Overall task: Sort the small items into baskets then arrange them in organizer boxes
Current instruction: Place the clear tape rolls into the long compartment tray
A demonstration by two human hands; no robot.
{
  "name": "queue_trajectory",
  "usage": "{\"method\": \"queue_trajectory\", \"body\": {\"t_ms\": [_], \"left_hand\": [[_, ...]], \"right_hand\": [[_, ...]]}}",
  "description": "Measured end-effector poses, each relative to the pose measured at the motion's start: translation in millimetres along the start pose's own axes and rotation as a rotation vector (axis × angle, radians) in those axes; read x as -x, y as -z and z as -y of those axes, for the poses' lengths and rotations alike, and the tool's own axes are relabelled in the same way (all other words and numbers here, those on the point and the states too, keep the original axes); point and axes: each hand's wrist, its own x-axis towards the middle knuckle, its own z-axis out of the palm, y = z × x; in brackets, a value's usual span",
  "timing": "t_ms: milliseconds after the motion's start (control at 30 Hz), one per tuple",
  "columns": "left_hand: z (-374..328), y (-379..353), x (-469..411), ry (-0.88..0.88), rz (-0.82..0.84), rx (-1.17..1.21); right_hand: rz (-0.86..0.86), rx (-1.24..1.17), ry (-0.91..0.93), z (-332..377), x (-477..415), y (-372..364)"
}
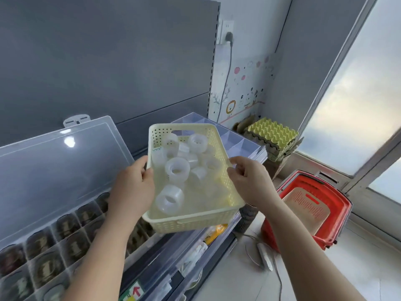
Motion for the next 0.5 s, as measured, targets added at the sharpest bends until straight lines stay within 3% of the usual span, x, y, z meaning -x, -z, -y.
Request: {"method": "queue_trajectory", "body": {"t_ms": [500], "left_hand": [[-51,-74,-31,0.315,-0.331,-0.085]], "right_hand": [[0.353,-0.012,0.334,-45,-141,-6]]}}
